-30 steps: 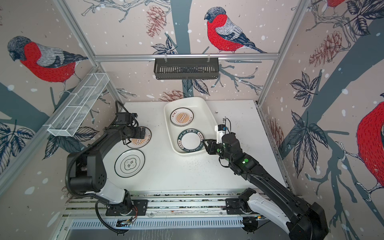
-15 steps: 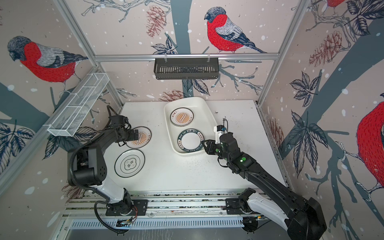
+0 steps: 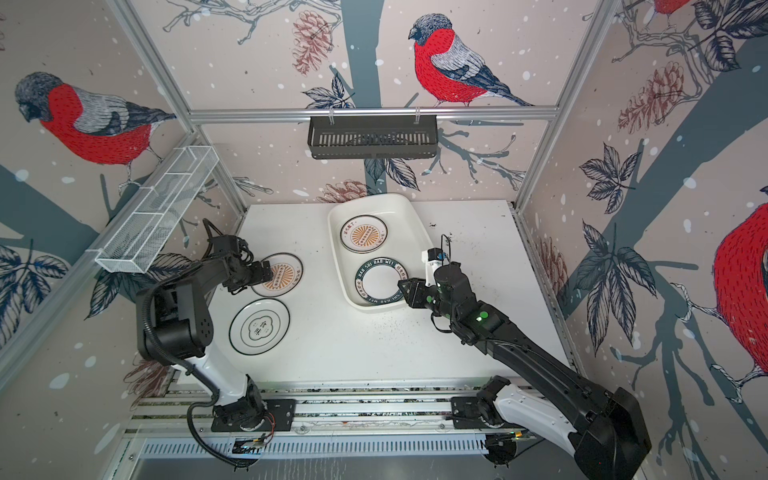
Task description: Place the plates into the plastic bin on the countertop
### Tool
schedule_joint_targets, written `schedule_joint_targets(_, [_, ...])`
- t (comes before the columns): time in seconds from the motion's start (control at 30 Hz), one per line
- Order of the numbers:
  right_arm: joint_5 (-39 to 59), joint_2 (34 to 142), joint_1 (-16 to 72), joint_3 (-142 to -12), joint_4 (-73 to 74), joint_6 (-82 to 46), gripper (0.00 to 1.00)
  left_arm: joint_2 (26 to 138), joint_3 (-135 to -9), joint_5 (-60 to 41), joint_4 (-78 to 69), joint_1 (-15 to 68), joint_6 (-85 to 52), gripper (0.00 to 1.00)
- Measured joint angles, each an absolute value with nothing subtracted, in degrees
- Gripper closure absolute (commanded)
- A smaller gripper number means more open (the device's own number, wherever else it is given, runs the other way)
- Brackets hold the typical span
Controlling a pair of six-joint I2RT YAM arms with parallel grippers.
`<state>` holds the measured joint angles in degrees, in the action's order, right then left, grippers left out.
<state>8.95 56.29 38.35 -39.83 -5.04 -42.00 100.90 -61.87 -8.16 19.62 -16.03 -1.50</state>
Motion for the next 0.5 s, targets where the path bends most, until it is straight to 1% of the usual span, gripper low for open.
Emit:
schedule_joint_targets(0.13, [8.9, 56.6, 38.8, -39.9, -5.0, -42.0, 0.65, 101.7, -62.0, -10.5, 19.6, -16.4, -1.6, 0.08])
schedule_joint_targets(0.5, [8.9, 57.3, 39.3, -39.8, -3.4, -42.3, 0.65, 104.6, -62.9, -16.4, 19.6, -16.7, -1.6, 0.13])
